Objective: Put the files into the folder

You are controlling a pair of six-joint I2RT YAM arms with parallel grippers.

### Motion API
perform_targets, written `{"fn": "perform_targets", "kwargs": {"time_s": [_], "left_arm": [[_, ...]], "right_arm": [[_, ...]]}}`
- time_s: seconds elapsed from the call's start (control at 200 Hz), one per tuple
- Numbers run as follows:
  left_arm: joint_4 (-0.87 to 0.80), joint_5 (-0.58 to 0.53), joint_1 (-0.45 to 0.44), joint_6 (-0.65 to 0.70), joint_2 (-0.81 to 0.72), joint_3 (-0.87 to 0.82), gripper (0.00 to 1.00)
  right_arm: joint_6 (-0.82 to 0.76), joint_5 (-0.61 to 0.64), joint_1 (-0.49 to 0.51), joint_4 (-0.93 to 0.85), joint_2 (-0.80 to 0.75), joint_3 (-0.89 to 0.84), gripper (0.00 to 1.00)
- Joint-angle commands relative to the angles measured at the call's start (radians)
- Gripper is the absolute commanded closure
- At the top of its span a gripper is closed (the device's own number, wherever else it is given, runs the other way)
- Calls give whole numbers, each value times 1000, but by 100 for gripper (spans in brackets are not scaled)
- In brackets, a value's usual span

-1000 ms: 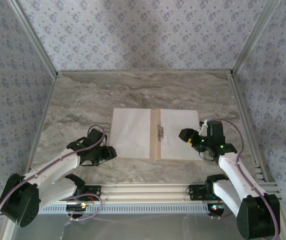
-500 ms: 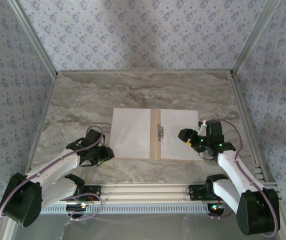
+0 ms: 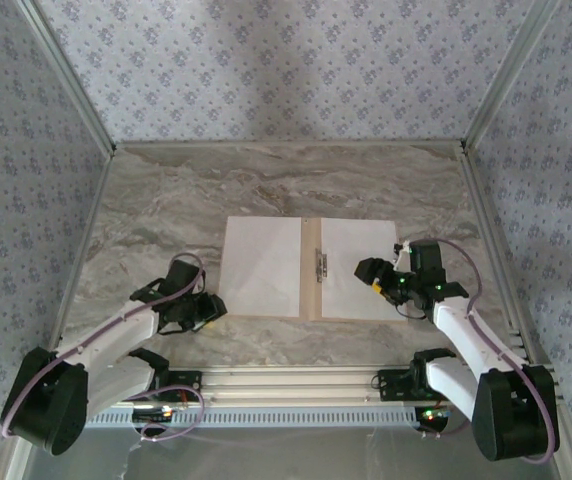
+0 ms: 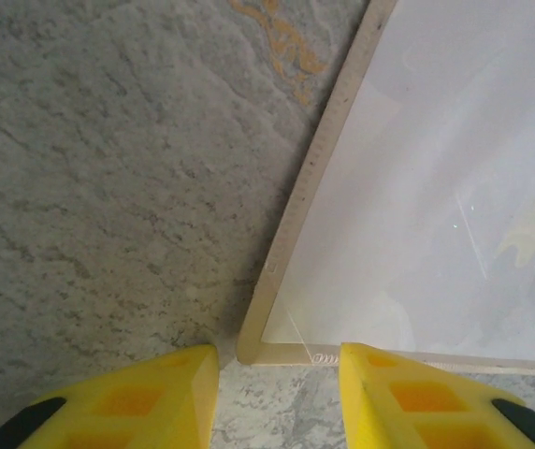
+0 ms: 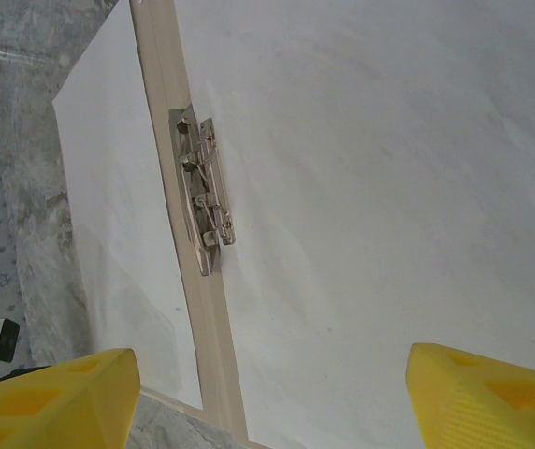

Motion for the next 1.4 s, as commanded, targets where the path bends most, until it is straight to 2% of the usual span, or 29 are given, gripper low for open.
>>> {"fn": "perform_targets", "kwargs": {"time_s": [0.0,0.465,0.68,0.969,1.229,1.394], "left_arm": [[64,50,14,15,-20,-25,63],[74,82,58,35,-55,-31,70],[147,107,66,27,-47,-56,72],[242,108,69,26,-26,-83,80],[198,85,77,49,-51,-60,92],[31,25,80,85,-145,21,95]], "right_arm": [[10,-21,-4,10,14,-12,23],[8,-40,3,33,90,-4,23],[9,-48,9,36,106,9,23],[7,-48,16,35,117,23,24],[6,-58,18,23,114,38,24],[-1,-71,20,-15,89,77,24]]}}
